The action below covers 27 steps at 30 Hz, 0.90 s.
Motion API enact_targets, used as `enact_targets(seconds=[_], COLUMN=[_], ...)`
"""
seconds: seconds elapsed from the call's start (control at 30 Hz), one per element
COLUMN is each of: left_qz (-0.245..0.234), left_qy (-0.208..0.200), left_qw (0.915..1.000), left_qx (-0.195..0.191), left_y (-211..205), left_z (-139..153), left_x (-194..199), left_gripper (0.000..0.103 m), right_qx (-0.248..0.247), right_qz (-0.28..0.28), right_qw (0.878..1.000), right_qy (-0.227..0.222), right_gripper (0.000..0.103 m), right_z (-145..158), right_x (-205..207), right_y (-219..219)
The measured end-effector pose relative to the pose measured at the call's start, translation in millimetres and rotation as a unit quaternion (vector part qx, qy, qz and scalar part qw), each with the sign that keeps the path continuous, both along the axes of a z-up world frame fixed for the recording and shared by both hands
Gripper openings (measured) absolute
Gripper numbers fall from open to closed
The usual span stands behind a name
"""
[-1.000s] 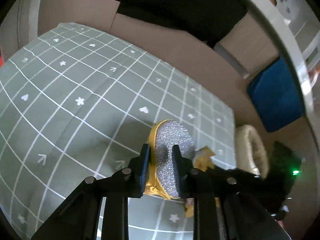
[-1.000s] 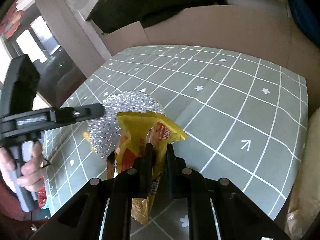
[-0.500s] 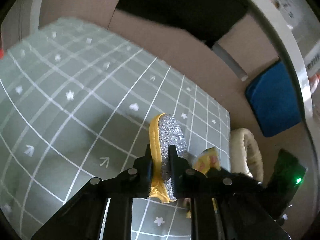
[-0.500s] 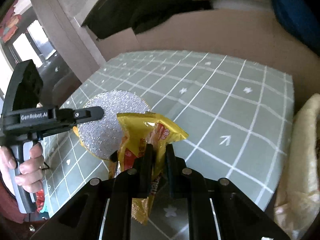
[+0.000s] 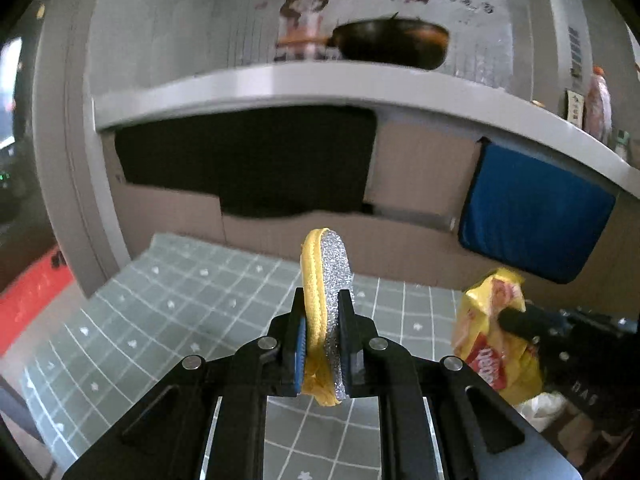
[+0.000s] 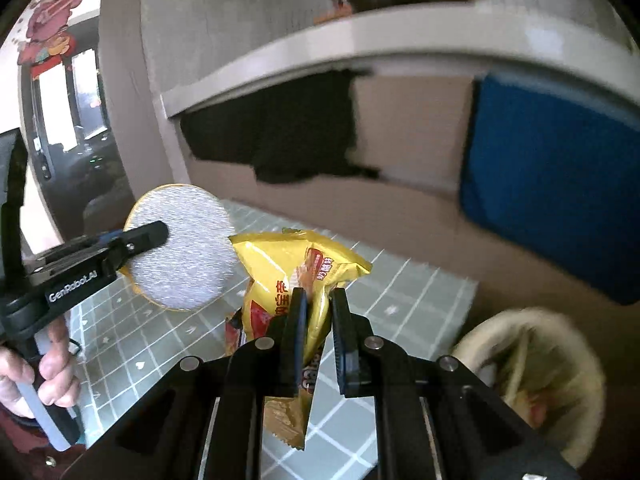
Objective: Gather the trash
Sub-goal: 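Carry the sponge and snack bag over the trash bin with both tools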
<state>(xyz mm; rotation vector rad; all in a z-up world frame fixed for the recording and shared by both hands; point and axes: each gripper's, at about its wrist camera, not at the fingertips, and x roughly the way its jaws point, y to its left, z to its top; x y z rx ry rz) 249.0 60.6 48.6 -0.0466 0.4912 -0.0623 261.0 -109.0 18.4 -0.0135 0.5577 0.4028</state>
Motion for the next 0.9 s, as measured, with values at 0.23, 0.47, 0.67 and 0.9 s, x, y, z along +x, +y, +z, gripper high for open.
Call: enact_targets(seconds=[0.23,0.47,0.67,0.9], left_qz=[-0.019,-0.06,-0.113,-0.185], left_qy=[-0.008,-0.012,0.008,0.08], left_qw=[0.9998,0.9981,0.9935,0.9787], left_qx=[0.004,0.006,-0.007,-0.038], left_y=[-32.0,-86.9,-138.0,-193.0], left_z=[14.6,18.9,12.2,-29.8], left_x=[-11.0,-18.4,-12.2,13.9], left_gripper=[0.014,0.014,0.014,0.014], right_qx=[-0.022,-0.026,-0.032,-0.044], right_qz=[-0.034,-0.085,-0.139,-0.194], right_qw=[0.998,0.994,0.988,0.979], right_qy=[-0.048,-0.07,-0.064,-0.034], right_gripper=[0.011,0.011,0.011,0.011], right_z=[29.4,43.9,42.0,10.7], right_x=[-19.4,-34.6,-44.2,-43.1], right_y=[-29.9,-76.9,-127.1,-180.3])
